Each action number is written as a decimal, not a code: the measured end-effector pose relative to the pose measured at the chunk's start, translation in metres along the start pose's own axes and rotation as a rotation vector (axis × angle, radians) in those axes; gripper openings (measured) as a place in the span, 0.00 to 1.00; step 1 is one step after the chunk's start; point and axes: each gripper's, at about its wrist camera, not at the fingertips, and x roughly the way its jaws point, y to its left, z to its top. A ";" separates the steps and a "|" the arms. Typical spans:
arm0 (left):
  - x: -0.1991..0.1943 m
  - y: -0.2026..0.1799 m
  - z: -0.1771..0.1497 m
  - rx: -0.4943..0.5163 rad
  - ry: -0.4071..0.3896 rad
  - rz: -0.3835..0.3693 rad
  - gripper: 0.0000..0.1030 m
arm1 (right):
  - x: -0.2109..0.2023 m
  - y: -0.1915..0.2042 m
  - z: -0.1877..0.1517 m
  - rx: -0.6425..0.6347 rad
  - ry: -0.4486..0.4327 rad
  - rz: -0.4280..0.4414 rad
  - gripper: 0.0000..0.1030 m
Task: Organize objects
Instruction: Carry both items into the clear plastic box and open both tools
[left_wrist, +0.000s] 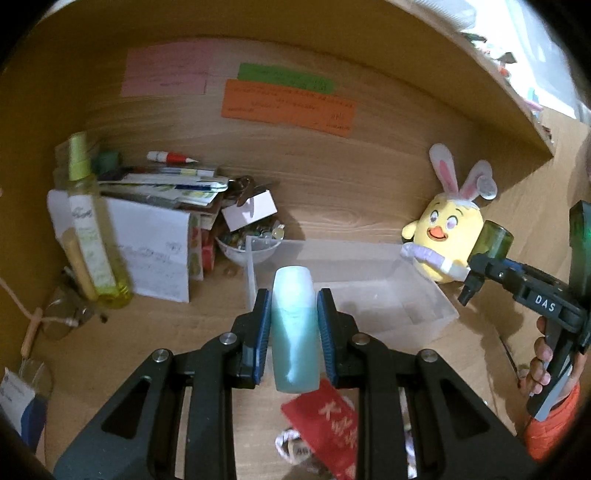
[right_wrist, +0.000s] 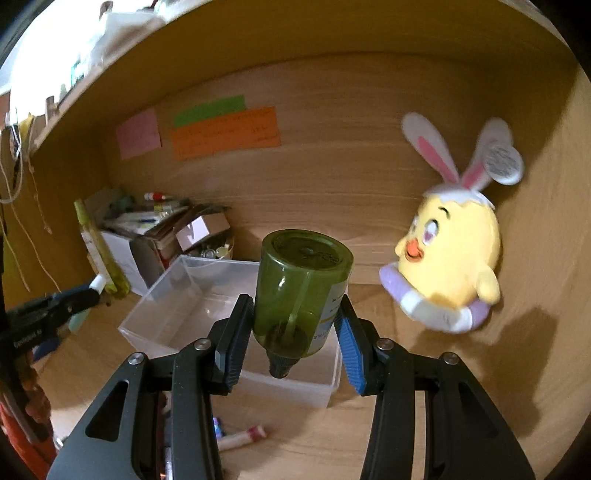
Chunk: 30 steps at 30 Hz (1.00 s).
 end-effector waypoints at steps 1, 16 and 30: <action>0.005 -0.001 0.002 0.003 0.008 0.001 0.24 | 0.005 0.000 0.001 -0.013 0.016 0.001 0.40; 0.104 -0.017 0.010 0.080 0.233 0.011 0.24 | 0.111 0.009 -0.009 -0.202 0.354 -0.012 0.40; 0.128 -0.020 0.005 0.108 0.301 -0.011 0.24 | 0.148 0.023 -0.016 -0.263 0.449 -0.008 0.40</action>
